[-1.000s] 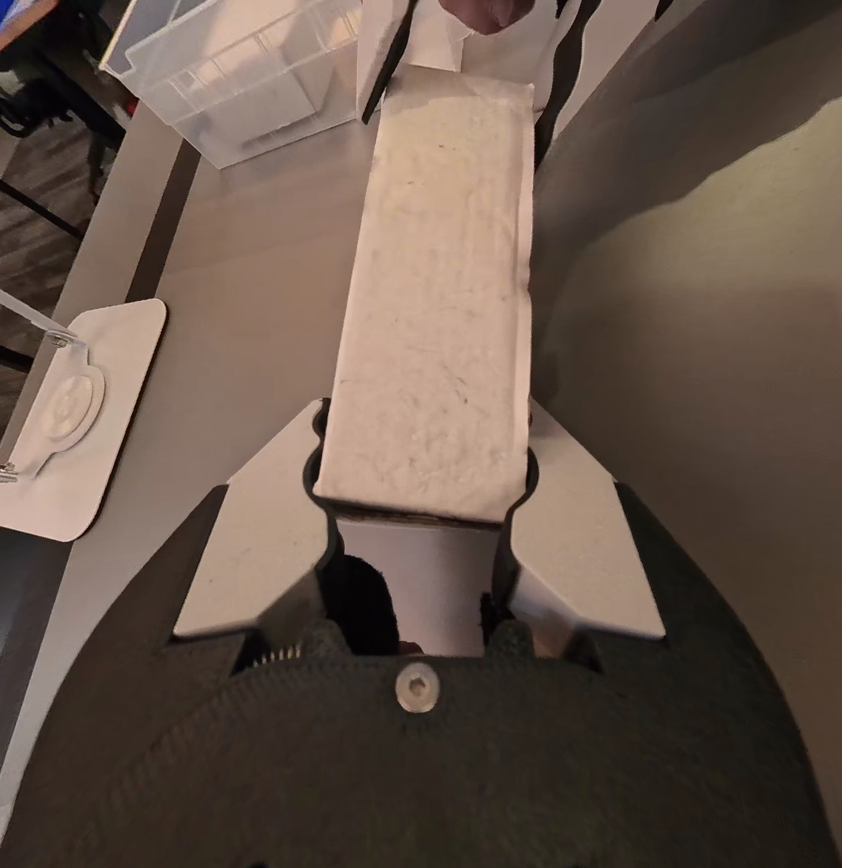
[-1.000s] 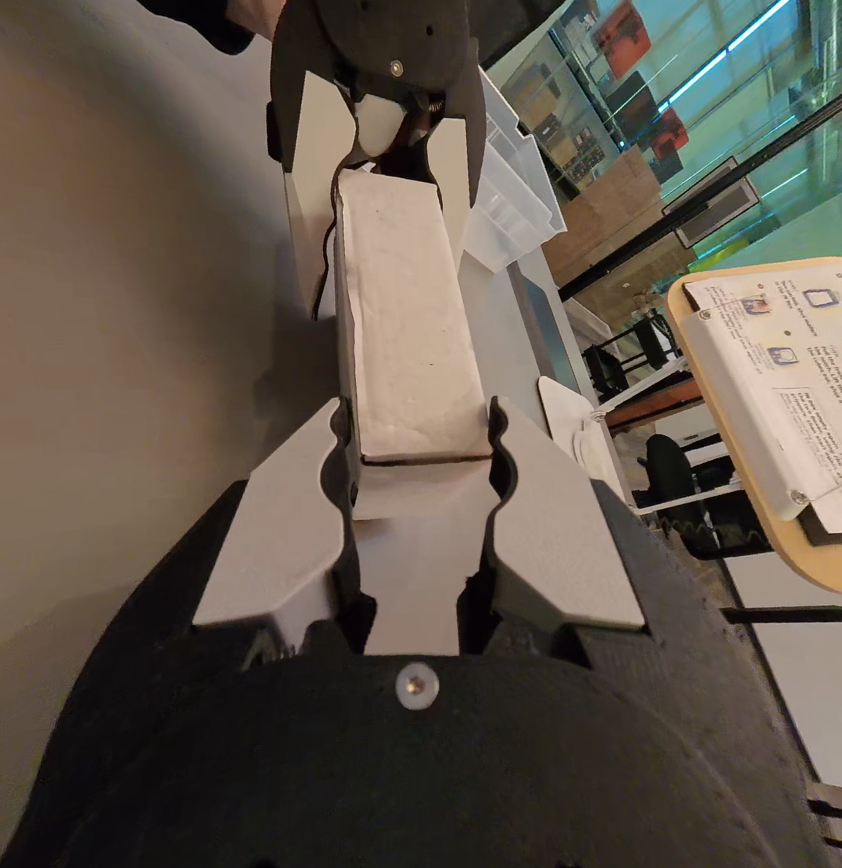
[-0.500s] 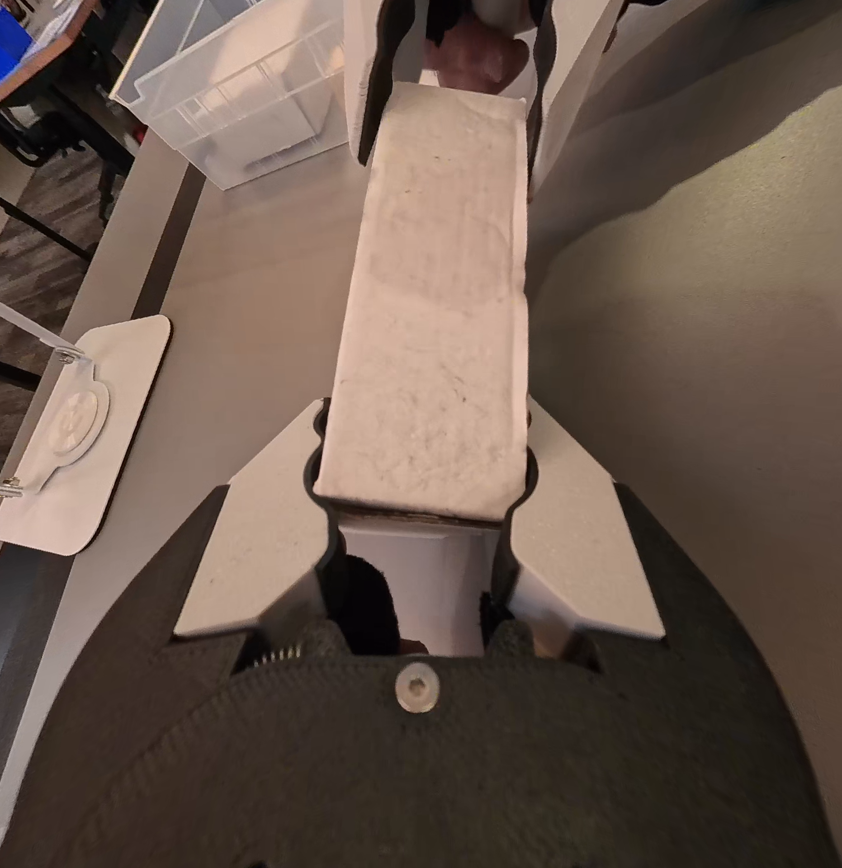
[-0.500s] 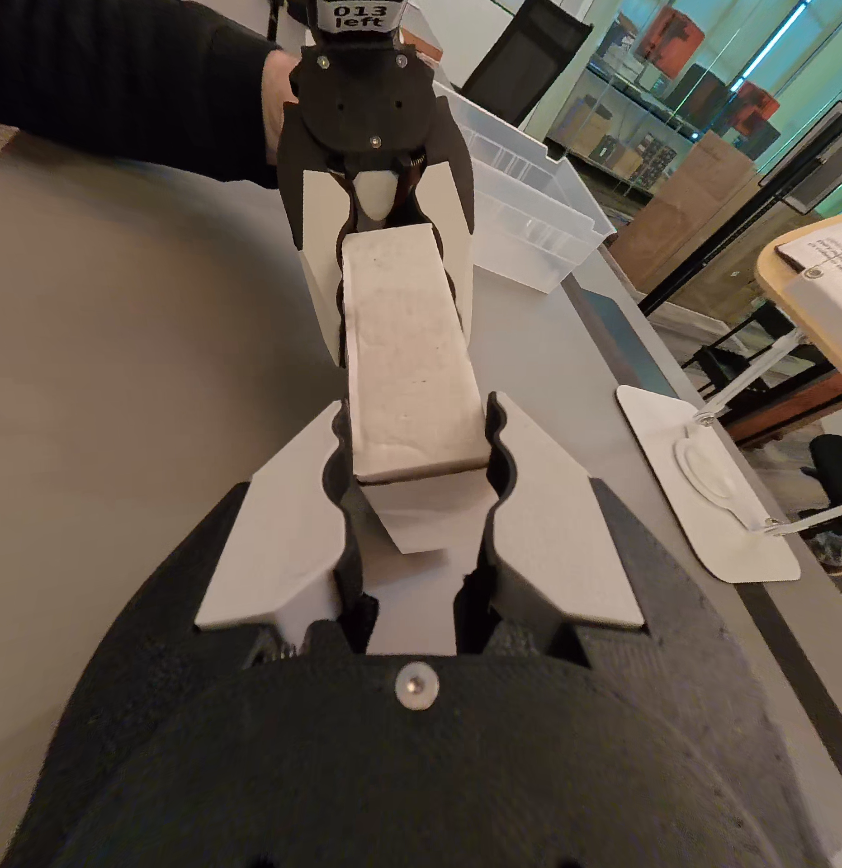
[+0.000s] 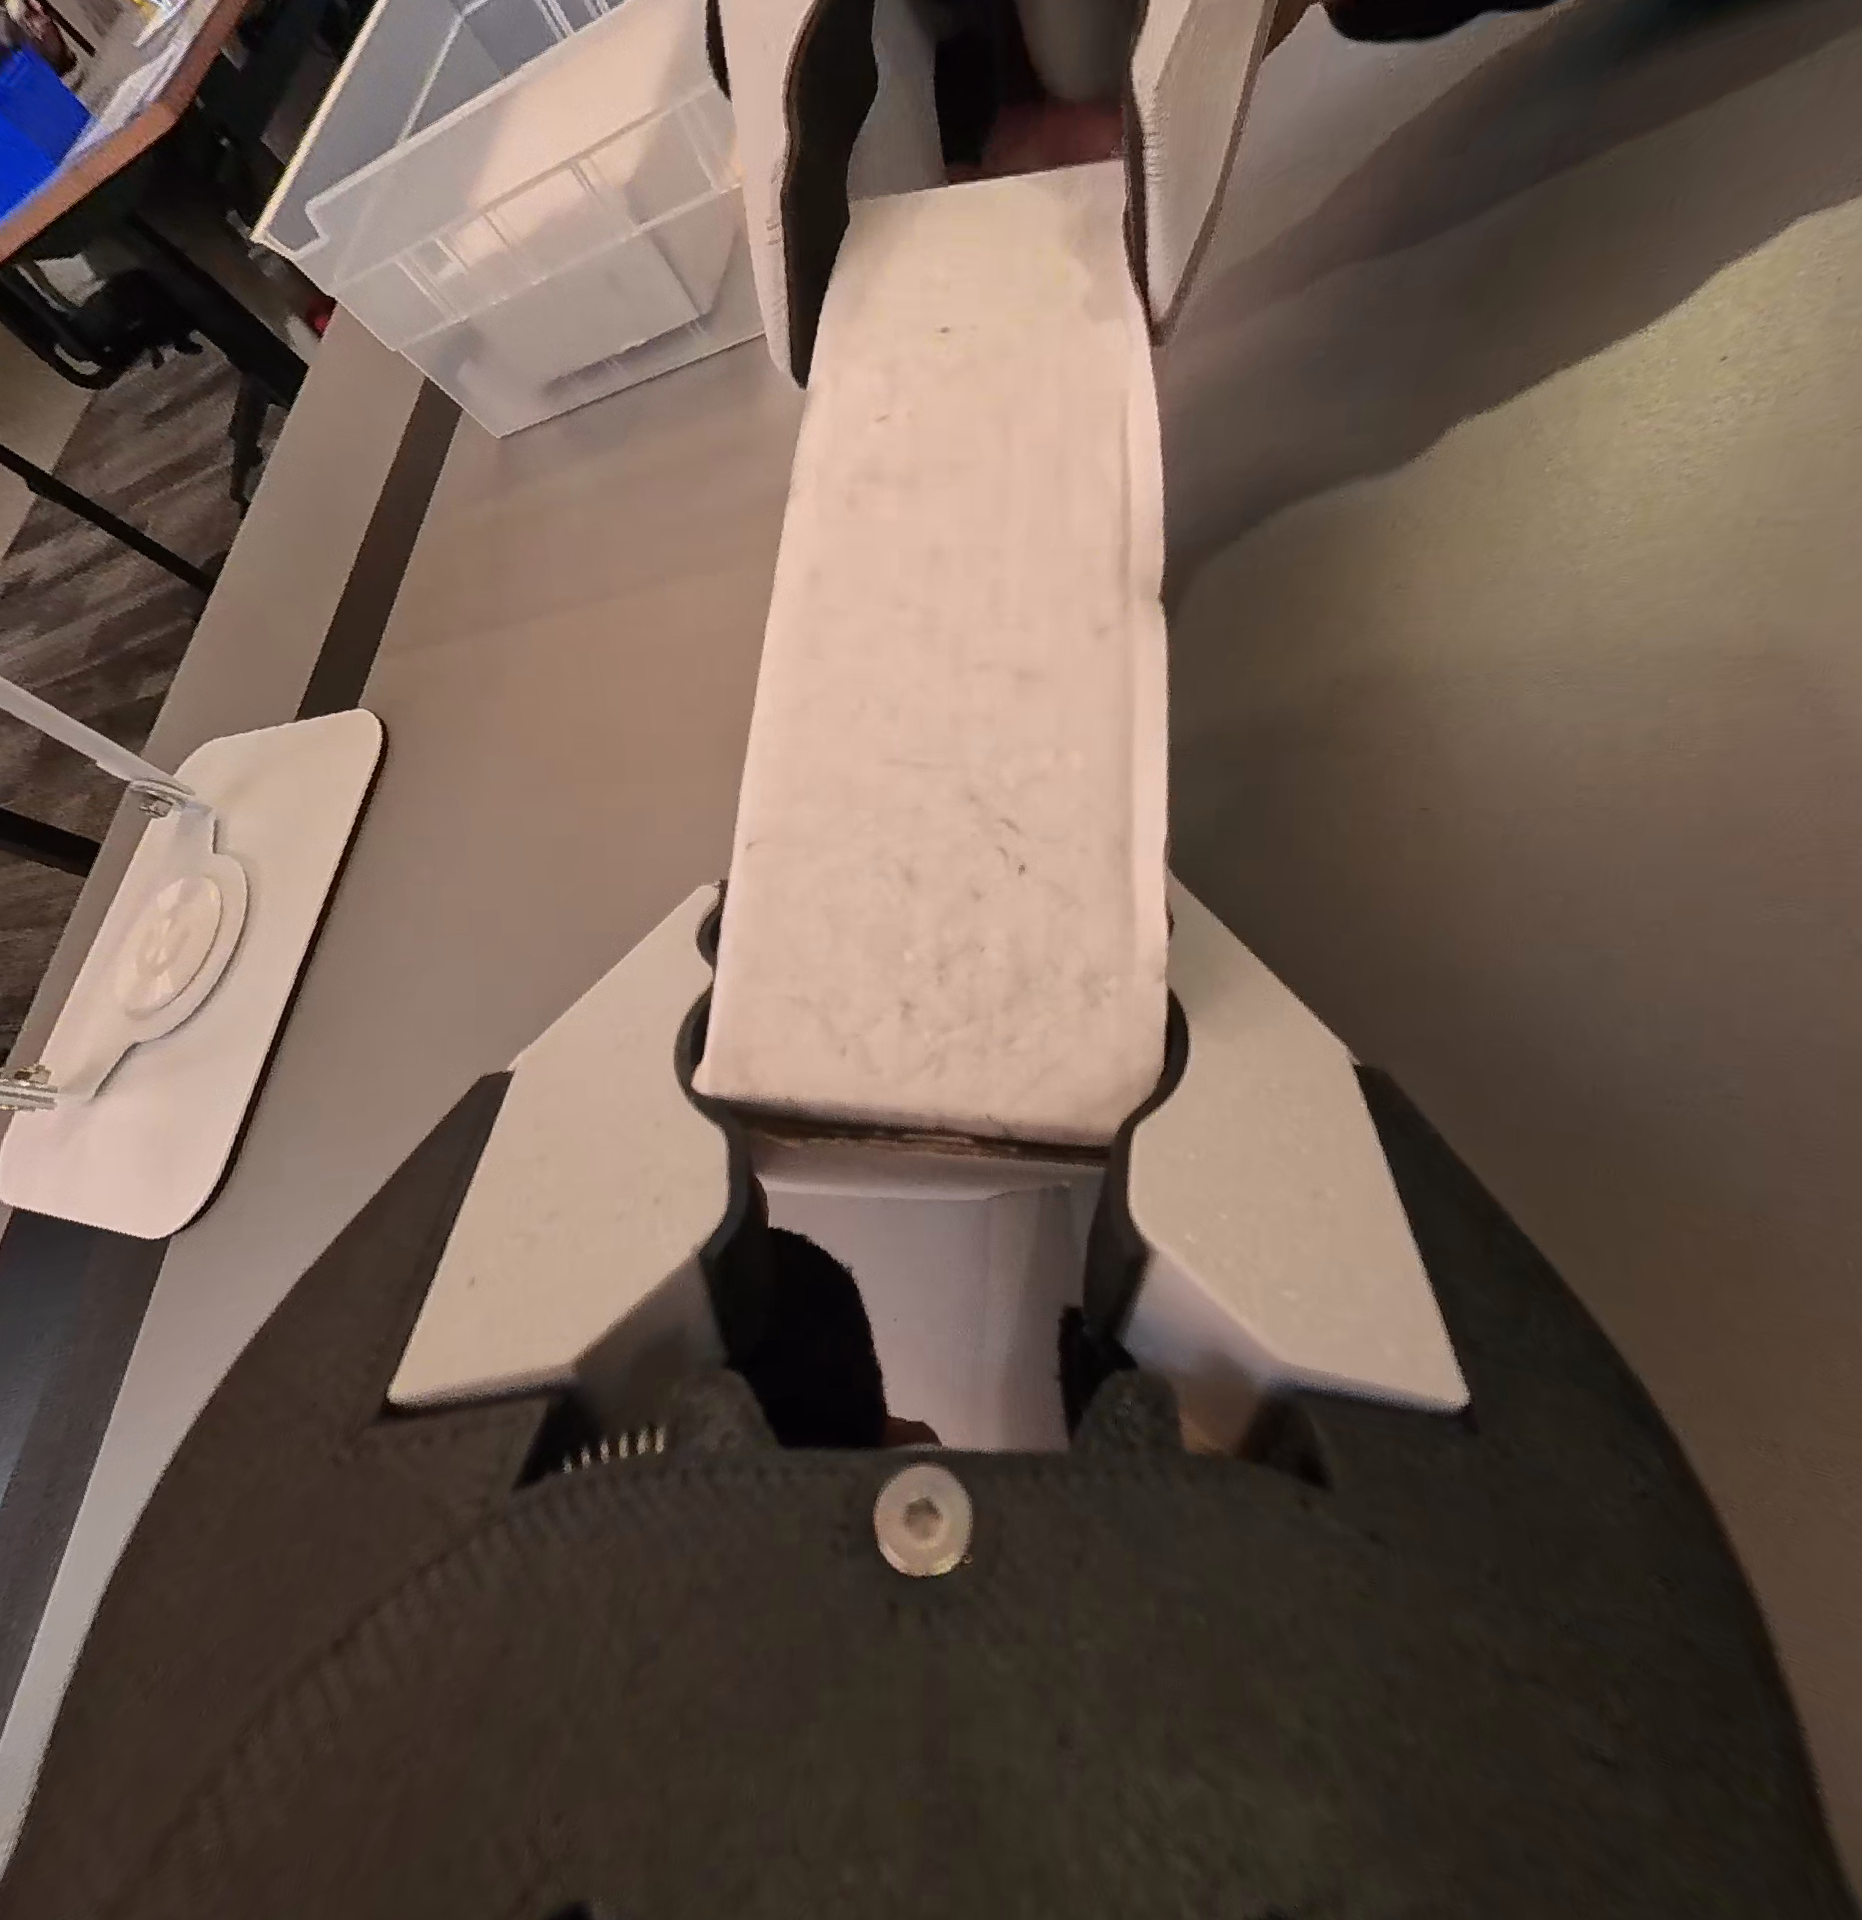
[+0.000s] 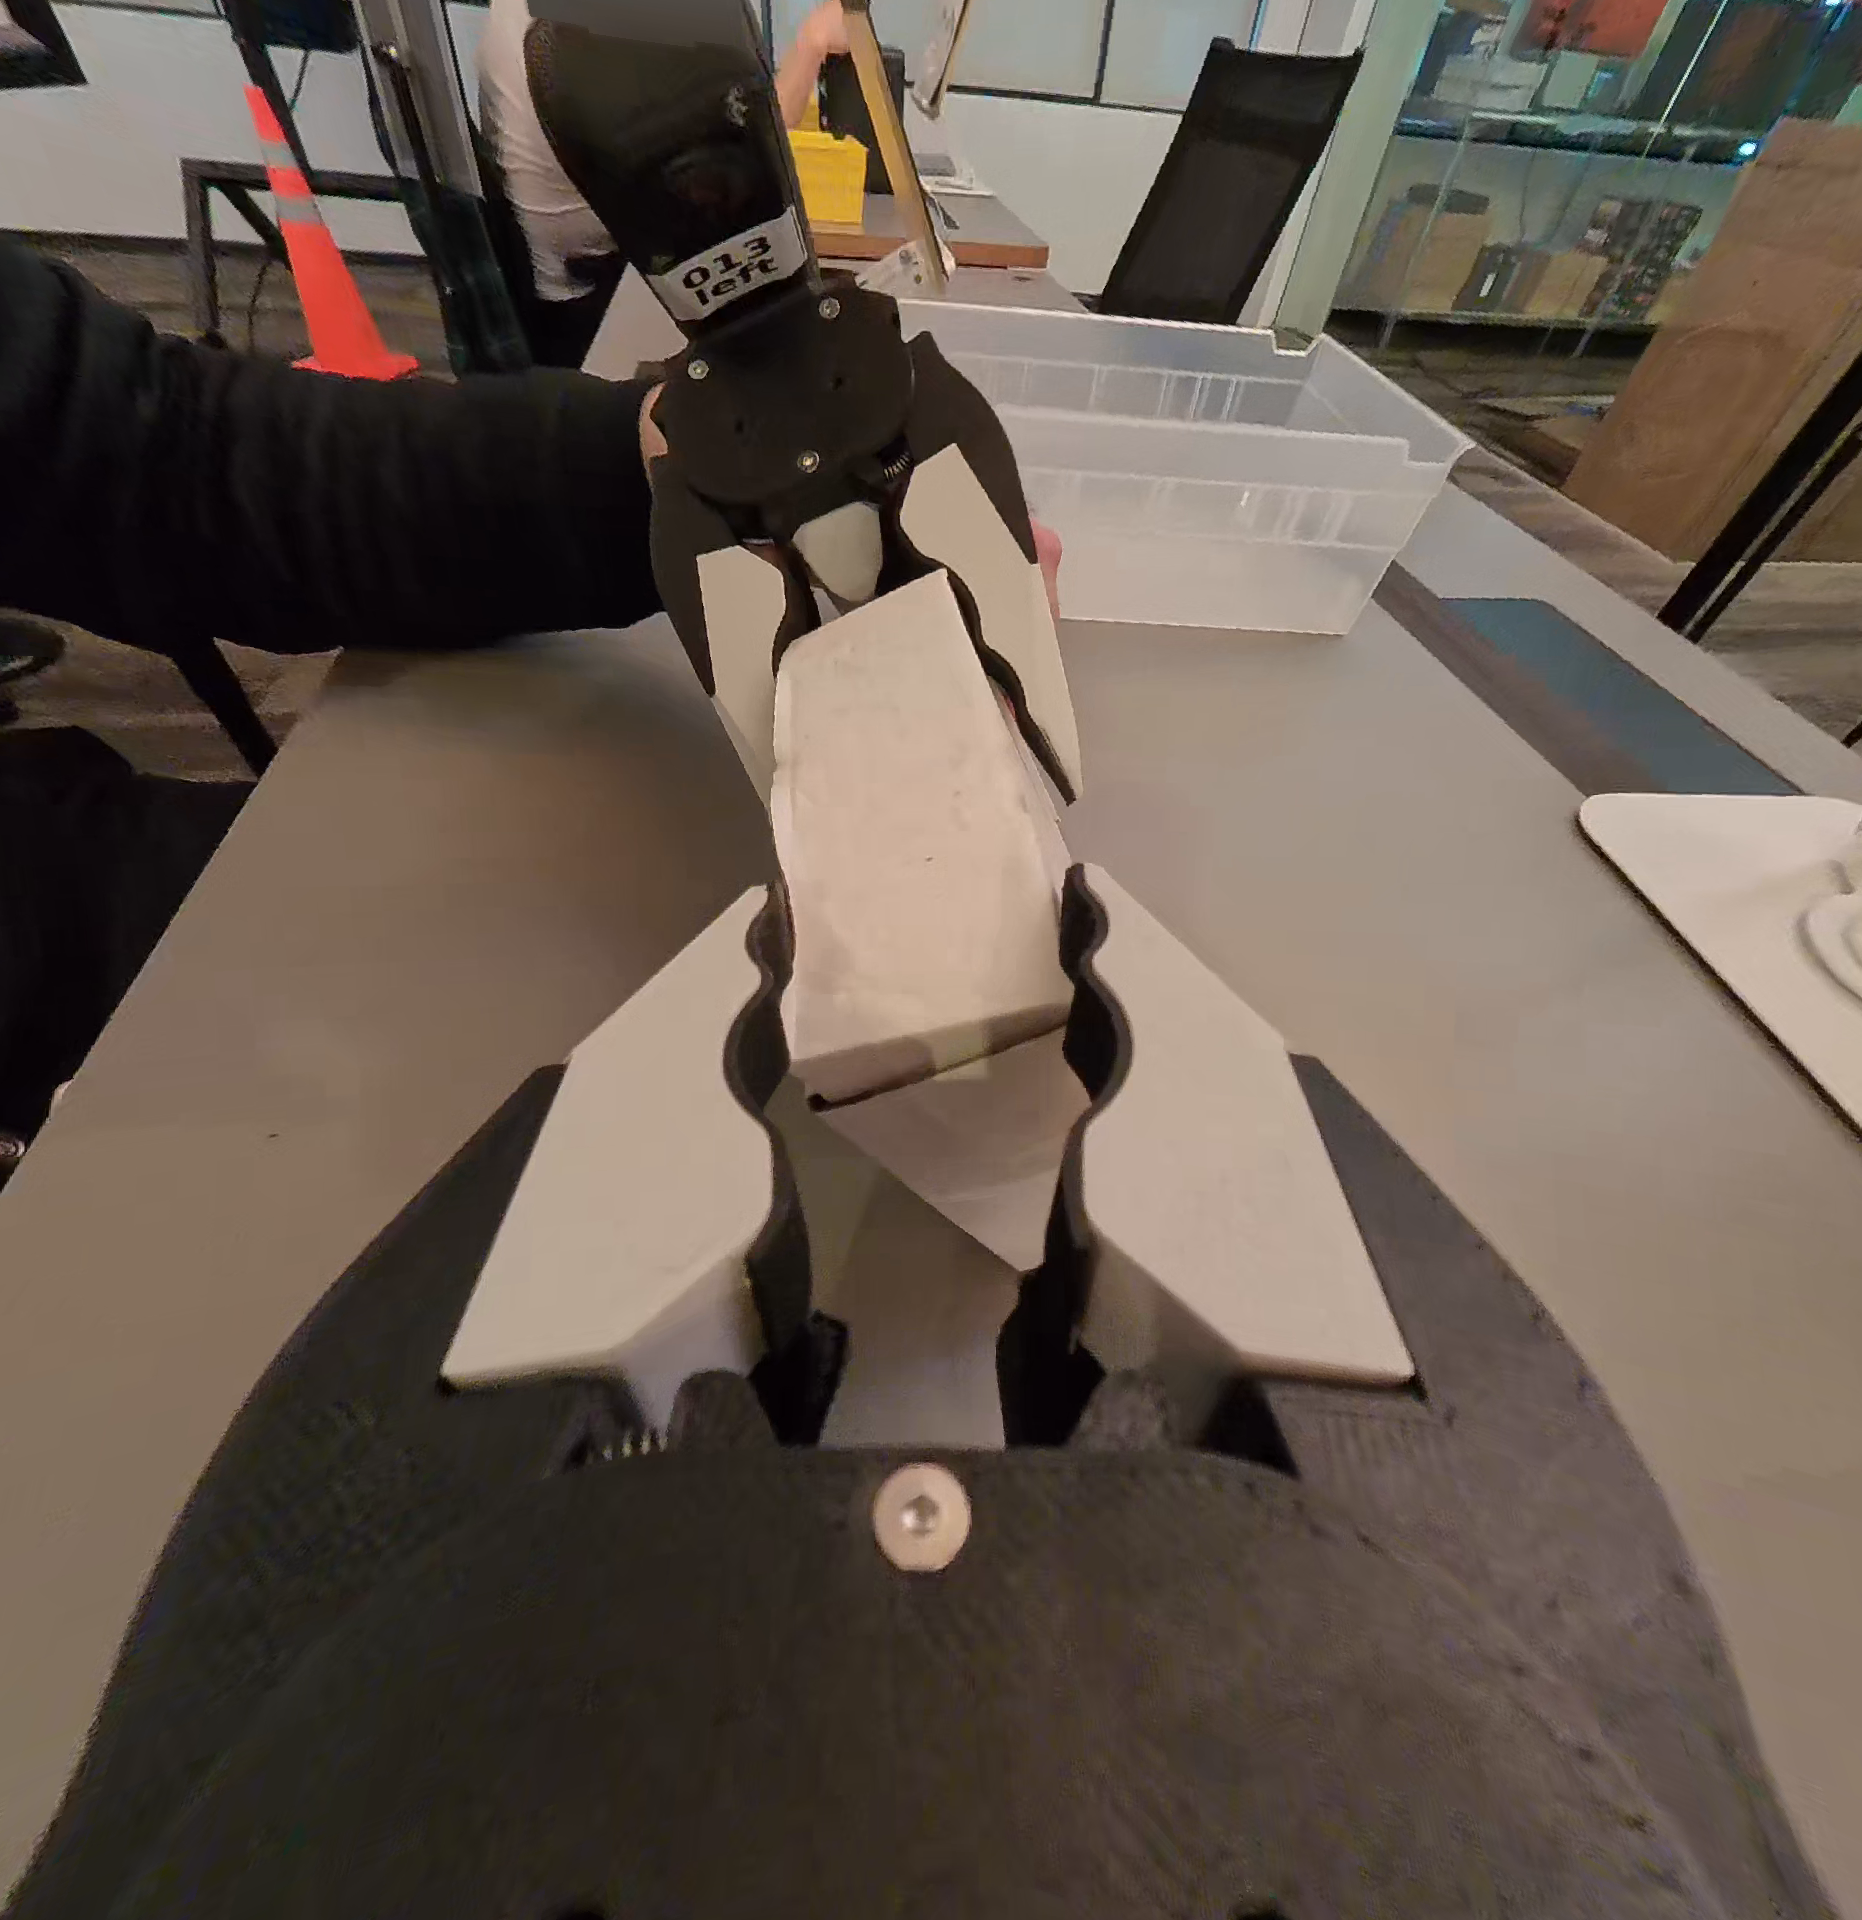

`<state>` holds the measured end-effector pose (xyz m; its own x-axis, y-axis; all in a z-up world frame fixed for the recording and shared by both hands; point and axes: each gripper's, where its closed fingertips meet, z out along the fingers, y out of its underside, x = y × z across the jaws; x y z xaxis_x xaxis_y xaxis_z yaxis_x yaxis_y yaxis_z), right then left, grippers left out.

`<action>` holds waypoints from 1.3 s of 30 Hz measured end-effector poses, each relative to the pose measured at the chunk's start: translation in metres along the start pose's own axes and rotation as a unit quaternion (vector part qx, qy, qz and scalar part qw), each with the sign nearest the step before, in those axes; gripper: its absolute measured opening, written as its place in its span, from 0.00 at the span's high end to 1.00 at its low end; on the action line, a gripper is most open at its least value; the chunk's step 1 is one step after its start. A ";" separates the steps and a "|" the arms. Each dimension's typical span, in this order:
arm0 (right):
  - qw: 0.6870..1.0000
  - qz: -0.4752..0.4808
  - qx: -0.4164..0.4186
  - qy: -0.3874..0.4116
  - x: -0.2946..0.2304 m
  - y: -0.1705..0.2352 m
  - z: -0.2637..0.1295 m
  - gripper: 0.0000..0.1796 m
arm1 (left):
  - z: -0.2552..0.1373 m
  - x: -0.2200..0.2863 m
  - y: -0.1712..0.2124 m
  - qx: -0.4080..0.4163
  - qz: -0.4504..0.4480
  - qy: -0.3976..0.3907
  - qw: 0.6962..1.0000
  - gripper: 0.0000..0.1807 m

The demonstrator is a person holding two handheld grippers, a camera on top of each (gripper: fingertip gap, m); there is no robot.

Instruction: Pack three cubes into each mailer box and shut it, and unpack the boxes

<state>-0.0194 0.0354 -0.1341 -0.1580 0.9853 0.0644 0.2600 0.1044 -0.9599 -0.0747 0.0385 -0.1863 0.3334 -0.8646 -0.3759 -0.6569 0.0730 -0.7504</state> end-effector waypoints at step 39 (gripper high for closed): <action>0.974 -0.196 -0.018 0.116 -0.002 -0.019 0.005 0.98 | 0.004 -0.002 -0.006 0.033 -0.018 0.001 0.999 0.59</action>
<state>-0.0289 0.0309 -0.1172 -0.0341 0.8725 0.4874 0.2568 0.4789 -0.8395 -0.0694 0.0417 -0.1832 0.3541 -0.8684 -0.3472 -0.5987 0.0747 -0.7974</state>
